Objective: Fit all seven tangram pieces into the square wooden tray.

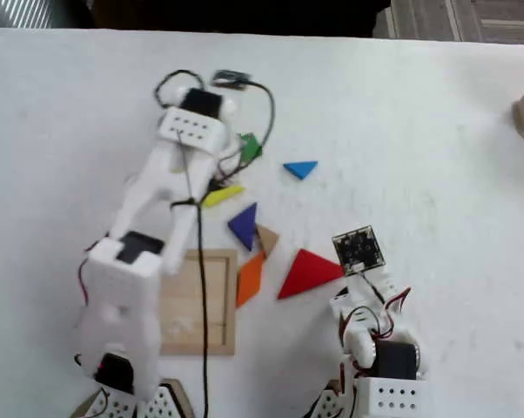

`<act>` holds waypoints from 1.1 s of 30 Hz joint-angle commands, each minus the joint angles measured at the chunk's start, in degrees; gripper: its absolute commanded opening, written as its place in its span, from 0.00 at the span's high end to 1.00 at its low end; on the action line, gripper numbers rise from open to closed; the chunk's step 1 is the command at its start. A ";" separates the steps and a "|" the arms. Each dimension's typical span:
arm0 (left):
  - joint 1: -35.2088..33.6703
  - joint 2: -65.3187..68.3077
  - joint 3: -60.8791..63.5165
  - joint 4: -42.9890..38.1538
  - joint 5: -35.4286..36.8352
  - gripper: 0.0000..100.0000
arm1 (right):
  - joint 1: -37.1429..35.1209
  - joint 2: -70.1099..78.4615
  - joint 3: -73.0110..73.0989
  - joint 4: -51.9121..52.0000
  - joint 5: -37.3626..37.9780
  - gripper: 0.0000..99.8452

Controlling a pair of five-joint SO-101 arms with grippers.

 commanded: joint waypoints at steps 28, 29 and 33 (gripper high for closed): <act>-6.99 -48.04 84.75 -43.87 -15.12 0.98 | 0.48 -0.48 0.09 -0.92 0.44 0.98; -7.43 -48.04 84.40 -45.19 -13.71 0.98 | 0.48 -0.48 0.09 -0.92 0.44 0.98; -9.10 -48.04 84.31 -51.25 -12.22 0.98 | 0.48 -0.48 0.09 -0.92 0.44 0.98</act>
